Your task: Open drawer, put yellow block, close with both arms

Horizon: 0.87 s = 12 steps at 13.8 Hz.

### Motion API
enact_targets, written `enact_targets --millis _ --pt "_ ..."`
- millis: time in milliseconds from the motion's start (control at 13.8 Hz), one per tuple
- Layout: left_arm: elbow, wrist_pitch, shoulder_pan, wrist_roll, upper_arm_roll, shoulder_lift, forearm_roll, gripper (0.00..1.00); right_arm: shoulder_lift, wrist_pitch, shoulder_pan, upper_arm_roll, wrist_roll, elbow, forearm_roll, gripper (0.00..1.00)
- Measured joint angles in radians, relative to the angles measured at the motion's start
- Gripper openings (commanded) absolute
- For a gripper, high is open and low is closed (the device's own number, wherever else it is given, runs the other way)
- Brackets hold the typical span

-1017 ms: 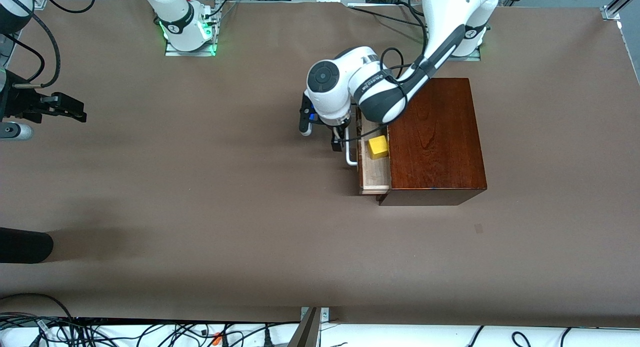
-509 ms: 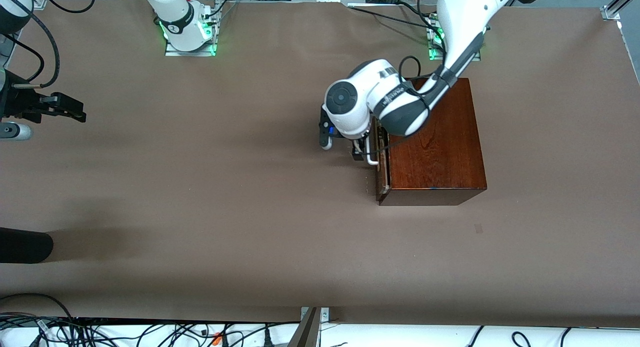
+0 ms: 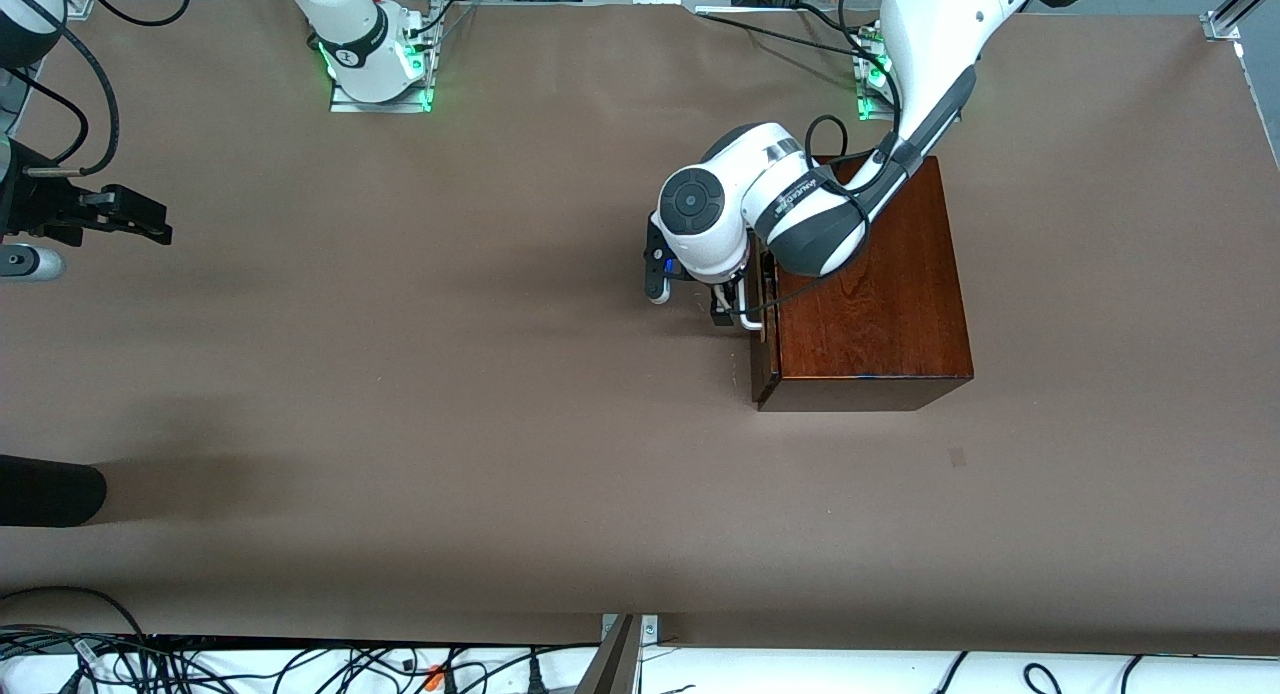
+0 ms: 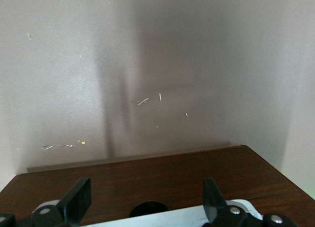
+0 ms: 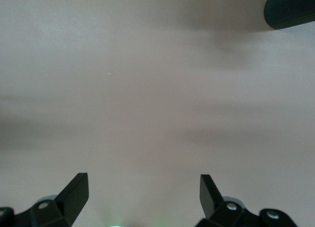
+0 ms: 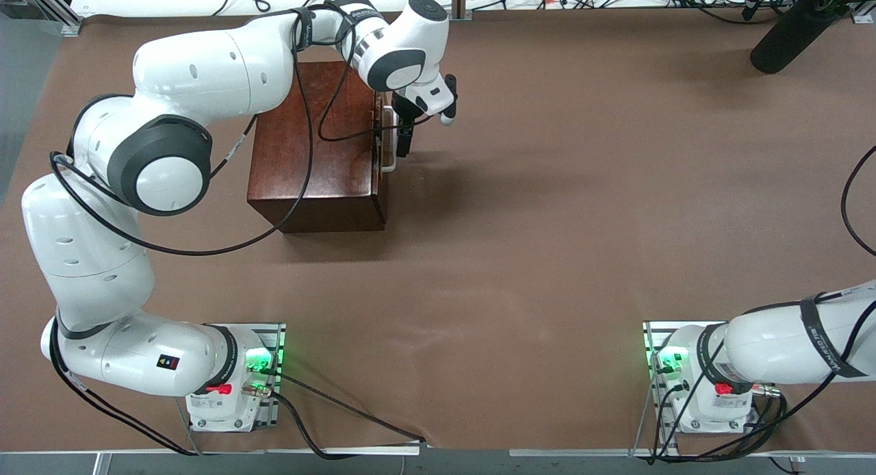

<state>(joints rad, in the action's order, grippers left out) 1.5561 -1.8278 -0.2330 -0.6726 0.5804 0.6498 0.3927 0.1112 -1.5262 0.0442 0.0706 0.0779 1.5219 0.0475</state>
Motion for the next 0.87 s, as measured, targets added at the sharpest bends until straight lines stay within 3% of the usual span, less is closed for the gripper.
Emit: enact_targets --millis 218,436,654,872 --pt "-0.067 0.003 -0.001 0.12 0.024 -0.019 -0.088 1.0 0.0 0.0 0.0 0.0 0.0 0.0 0.0 1.0" --pt "-0.111 0.073 0.017 0.308 0.024 -0.099 -0.139 1.0 0.0 0.0 0.0 0.0 0.0 0.0 0.0 1.0" --pt "-0.123 0.182 0.085 0.528 0.018 -0.209 -0.139 1.0 0.0 0.0 0.0 0.0 0.0 0.0 0.0 1.0" --pt "-0.186 0.308 0.201 0.612 0.006 -0.267 -0.139 1.0 0.0 0.0 -0.001 0.0 0.0 0.0 0.0 1.0"
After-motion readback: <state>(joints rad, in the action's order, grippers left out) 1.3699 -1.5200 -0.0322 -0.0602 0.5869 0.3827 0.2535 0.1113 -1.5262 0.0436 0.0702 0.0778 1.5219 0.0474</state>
